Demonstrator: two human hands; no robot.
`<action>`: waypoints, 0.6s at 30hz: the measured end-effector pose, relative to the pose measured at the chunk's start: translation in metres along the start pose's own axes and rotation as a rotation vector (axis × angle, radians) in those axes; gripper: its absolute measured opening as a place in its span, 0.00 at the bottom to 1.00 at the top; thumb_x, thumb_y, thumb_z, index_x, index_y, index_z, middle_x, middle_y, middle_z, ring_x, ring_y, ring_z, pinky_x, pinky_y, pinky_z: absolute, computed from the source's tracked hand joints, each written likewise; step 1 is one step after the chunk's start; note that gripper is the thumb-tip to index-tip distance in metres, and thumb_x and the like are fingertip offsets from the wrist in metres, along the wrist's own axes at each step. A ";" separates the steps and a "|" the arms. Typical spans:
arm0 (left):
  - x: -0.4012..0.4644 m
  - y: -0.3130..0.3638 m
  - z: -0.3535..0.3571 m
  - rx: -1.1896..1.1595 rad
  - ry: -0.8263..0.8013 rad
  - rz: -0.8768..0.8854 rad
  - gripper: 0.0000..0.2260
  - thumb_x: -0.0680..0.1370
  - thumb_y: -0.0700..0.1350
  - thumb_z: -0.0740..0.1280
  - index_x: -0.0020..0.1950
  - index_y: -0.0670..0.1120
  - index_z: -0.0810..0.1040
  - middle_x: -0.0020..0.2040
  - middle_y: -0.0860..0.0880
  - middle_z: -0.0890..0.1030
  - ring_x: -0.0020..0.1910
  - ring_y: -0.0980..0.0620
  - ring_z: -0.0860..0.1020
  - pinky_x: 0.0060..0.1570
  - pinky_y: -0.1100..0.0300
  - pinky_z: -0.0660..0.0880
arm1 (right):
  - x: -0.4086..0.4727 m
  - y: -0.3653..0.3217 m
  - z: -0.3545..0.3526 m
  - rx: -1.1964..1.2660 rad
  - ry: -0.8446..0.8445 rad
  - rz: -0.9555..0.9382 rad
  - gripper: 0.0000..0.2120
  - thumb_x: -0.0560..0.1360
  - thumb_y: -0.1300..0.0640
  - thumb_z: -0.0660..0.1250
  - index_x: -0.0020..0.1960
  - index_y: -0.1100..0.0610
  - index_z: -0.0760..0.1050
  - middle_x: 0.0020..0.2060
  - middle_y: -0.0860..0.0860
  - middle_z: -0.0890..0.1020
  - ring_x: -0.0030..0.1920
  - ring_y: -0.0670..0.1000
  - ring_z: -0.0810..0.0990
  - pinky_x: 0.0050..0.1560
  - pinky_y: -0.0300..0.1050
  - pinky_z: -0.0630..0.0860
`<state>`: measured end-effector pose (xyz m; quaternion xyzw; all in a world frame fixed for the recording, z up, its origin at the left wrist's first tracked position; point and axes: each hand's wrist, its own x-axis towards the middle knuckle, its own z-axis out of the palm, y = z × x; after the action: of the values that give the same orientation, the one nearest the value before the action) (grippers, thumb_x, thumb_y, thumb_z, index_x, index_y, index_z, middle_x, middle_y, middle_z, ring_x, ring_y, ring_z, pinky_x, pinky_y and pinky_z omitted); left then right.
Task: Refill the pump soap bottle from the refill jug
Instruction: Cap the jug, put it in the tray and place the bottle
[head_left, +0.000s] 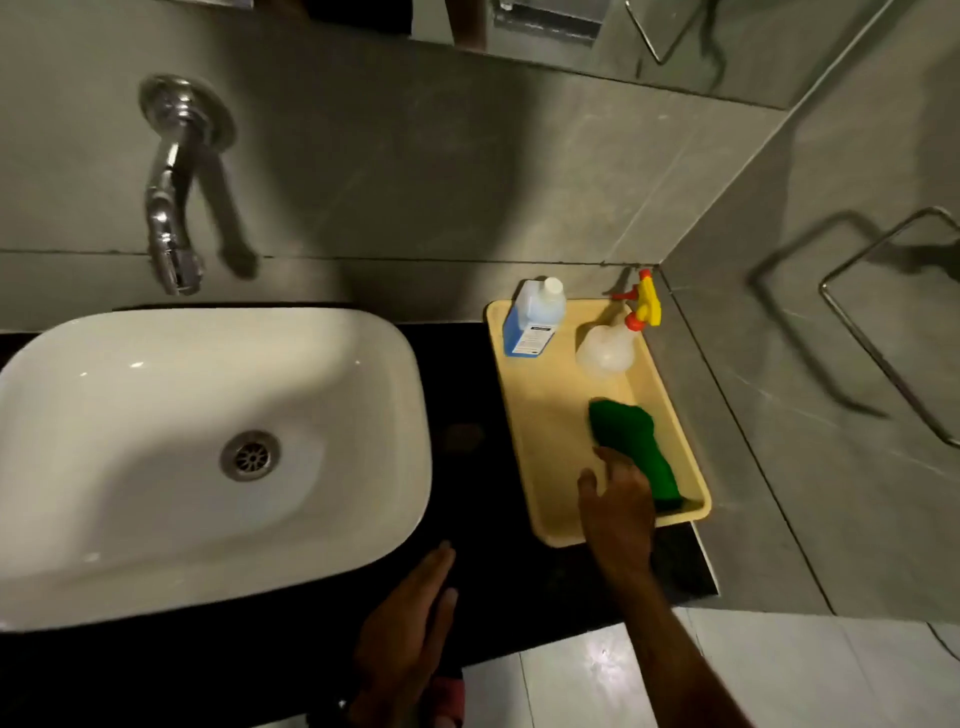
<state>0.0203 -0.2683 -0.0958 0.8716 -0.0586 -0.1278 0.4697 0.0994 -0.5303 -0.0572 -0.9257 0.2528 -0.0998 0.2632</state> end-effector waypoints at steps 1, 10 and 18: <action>0.012 0.013 0.014 0.017 -0.023 0.038 0.23 0.83 0.52 0.59 0.78 0.53 0.62 0.77 0.60 0.61 0.77 0.61 0.59 0.72 0.69 0.56 | 0.017 0.009 0.000 -0.044 -0.044 0.044 0.21 0.78 0.60 0.70 0.70 0.58 0.76 0.65 0.59 0.80 0.67 0.61 0.76 0.70 0.57 0.72; 0.102 0.068 0.100 0.119 0.028 0.185 0.28 0.83 0.58 0.48 0.80 0.47 0.52 0.81 0.49 0.55 0.80 0.51 0.56 0.76 0.55 0.60 | 0.089 0.057 0.013 -0.387 -0.333 0.198 0.32 0.82 0.45 0.65 0.82 0.47 0.57 0.81 0.56 0.59 0.79 0.65 0.60 0.74 0.69 0.62; 0.115 0.065 0.112 0.151 0.024 0.214 0.26 0.83 0.54 0.53 0.80 0.48 0.54 0.81 0.51 0.56 0.79 0.54 0.56 0.76 0.65 0.55 | 0.101 0.071 0.016 -0.517 -0.326 0.139 0.22 0.84 0.56 0.58 0.77 0.47 0.67 0.76 0.56 0.69 0.73 0.64 0.70 0.67 0.66 0.73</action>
<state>0.1008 -0.4199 -0.1201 0.8946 -0.1552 -0.0617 0.4144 0.1606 -0.6278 -0.1032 -0.9462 0.2870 0.1360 0.0622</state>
